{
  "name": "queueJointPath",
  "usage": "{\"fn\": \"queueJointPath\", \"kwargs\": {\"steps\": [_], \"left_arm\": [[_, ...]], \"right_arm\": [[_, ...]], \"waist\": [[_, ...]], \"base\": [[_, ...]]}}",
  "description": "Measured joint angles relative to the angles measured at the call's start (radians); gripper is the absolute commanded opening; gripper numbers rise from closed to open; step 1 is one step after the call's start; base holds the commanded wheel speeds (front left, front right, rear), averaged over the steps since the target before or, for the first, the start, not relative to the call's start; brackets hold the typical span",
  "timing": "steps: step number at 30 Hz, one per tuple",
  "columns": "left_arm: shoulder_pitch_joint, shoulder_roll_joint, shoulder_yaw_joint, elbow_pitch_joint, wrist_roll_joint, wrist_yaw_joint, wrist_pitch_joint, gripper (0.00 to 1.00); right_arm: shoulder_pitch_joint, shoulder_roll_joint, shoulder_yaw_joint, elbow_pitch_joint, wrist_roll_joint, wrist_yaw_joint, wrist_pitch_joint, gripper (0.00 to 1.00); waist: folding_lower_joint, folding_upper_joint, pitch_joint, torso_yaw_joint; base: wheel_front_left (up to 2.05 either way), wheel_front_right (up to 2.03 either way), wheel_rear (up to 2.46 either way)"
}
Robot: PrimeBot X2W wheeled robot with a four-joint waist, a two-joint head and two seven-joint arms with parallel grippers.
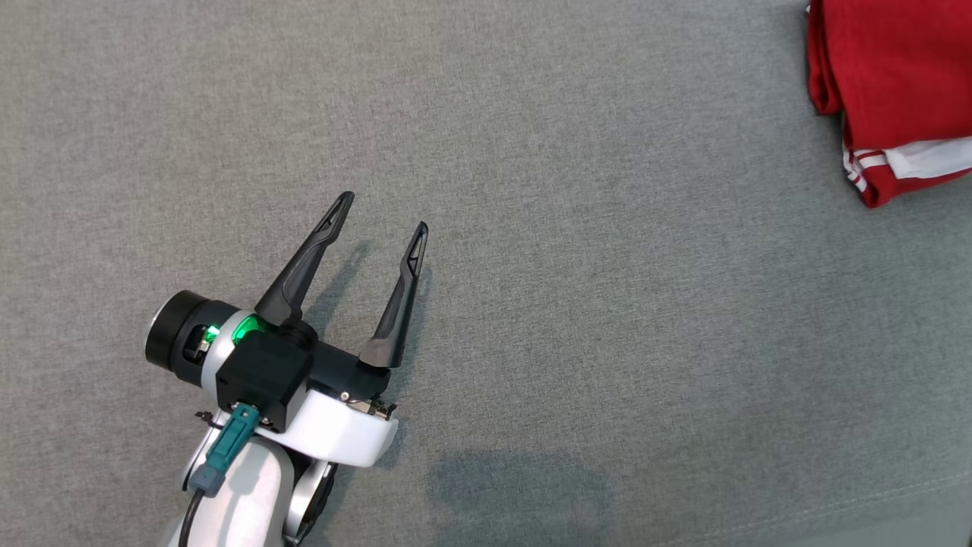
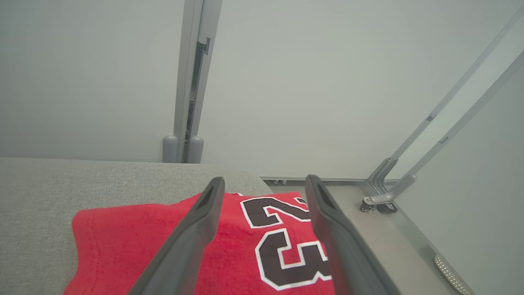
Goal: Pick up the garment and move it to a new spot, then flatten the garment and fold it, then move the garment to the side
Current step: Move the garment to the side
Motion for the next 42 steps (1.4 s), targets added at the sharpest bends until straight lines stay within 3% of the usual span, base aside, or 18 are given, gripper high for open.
{"fn": "queueJointPath", "kwargs": {"steps": [9, 16, 28, 42], "left_arm": [[0.005, -0.021, 0.014, 0.056, -0.053, 0.035, -0.033, 1.00], [0.064, -0.047, 0.057, 0.094, -0.110, 0.084, -0.062, 1.00], [0.172, -0.064, 0.133, 0.121, -0.182, 0.136, -0.081, 1.00], [0.305, -0.063, 0.154, 0.109, -0.135, 0.144, -0.084, 1.00]], "right_arm": [[0.150, 0.165, -0.016, -0.155, -0.036, 0.000, 0.000, 1.00], [0.307, 0.239, 0.081, -0.308, 0.077, 0.000, 0.000, 1.00], [0.607, 0.281, 0.213, -0.552, 0.220, 0.000, 0.000, 1.00], [0.919, 0.297, 0.180, -0.866, 0.248, 0.000, -0.001, 1.00]], "waist": [[0.0000, 0.0000, -0.089, 0.008], [0.0000, 0.0000, -0.182, 0.032], [0.0000, 0.0000, -0.342, 0.093], [0.0000, 0.0000, -0.486, 0.171]], "base": [[0.00, 0.00, 0.00], [0.00, 0.00, 0.00], [0.00, 0.00, 0.00], [0.00, 0.00, 0.00]]}}
